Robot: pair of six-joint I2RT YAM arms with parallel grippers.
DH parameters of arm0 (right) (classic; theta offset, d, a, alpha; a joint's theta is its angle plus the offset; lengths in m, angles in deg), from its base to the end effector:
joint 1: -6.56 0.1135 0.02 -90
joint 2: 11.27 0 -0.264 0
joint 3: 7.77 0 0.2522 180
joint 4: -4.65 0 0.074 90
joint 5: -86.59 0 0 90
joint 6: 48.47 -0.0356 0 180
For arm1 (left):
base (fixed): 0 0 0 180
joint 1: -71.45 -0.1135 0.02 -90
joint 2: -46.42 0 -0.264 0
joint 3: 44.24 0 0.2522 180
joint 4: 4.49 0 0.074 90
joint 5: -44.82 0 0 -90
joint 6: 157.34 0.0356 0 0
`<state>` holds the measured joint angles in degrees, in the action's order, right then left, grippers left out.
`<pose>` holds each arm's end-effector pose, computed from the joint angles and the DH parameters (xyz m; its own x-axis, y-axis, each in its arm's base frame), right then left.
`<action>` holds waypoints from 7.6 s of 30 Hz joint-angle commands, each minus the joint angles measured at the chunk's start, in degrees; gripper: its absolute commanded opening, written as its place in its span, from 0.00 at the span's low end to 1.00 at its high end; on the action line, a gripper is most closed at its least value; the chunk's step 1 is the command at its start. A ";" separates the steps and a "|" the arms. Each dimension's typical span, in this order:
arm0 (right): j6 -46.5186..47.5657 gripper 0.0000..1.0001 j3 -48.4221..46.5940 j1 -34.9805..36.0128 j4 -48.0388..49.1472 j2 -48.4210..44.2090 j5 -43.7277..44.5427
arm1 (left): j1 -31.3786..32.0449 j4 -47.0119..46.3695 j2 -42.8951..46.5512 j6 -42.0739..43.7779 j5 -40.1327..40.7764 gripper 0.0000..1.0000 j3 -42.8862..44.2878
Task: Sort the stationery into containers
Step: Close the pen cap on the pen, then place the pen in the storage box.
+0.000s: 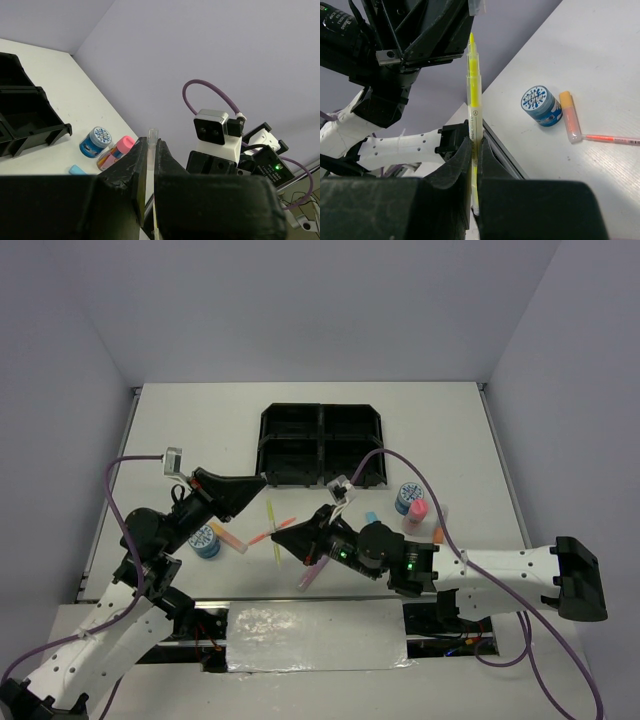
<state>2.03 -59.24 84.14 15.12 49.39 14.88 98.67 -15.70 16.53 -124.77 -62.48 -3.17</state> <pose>0.0641 0.2392 0.3058 -0.5432 0.3416 -0.7670 -0.6665 0.3801 0.6413 0.1182 -0.0727 0.3351 -0.3917 -0.7033 -0.5932 0.6522 0.2425 -0.7182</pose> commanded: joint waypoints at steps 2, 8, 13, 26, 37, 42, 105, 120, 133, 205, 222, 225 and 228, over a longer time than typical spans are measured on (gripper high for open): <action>1.10 0.00 -2.80 -0.85 0.12 -0.02 0.88 | 0.29 -4.82 -0.08 -1.37 -1.42 0.00 -0.41; 1.10 0.00 -3.33 -1.64 -1.20 -0.02 0.70 | 0.29 -5.17 -0.26 -1.63 -1.86 0.00 -0.68; 1.19 0.00 -3.51 -1.73 -1.20 0.07 0.70 | 0.29 -5.97 -0.43 -2.07 -2.21 0.00 -1.29; 1.01 0.00 -3.42 -1.99 -1.46 -0.46 1.05 | 0.37 -5.97 -0.70 -2.16 -2.30 0.00 -1.21; 1.62 0.00 -4.82 -2.52 -1.82 0.07 0.00 | 0.37 -6.14 -1.05 -2.25 -2.39 0.00 -1.56; 1.63 0.00 -5.62 -3.05 -1.47 1.21 -1.23 | 0.37 -6.58 -1.05 -2.60 -2.48 0.00 -1.73; 18.76 0.00 -14.22 -14.56 6.46 0.16 -20.65 | 3.19 -4.65 -1.22 2.32 -7.66 0.00 -5.25; 21.66 0.00 -22.93 -16.76 4.08 3.85 -25.57 | 4.24 -3.60 -2.81 3.46 -6.69 0.00 -5.69; 23.78 0.00 -22.85 -18.26 4.16 2.36 -28.92 | 4.51 -0.34 -1.66 4.87 -4.85 0.00 -6.57; 33.15 0.00 -22.48 -29.06 -7.95 9.91 -27.60 | 9.25 40.85 -3.07 17.43 25.27 0.99 32.88; 76.68 0.00 -36.90 -46.55 -42.50 27.92 -14.51 | 9.16 66.20 3.87 30.71 36.55 0.99 26.66; 77.82 0.00 -35.77 -48.05 -43.48 29.07 -15.29 | 9.16 65.84 4.75 30.53 36.55 0.99 25.78; 77.65 0.00 -32.70 -48.23 -41.03 28.72 -15.91 | 9.16 65.40 5.98 30.62 35.85 0.99 25.42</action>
<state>77.02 -92.64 35.58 -25.93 79.11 -0.97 107.70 52.95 21.50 -95.83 -25.19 22.25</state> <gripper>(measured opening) 0.042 0.993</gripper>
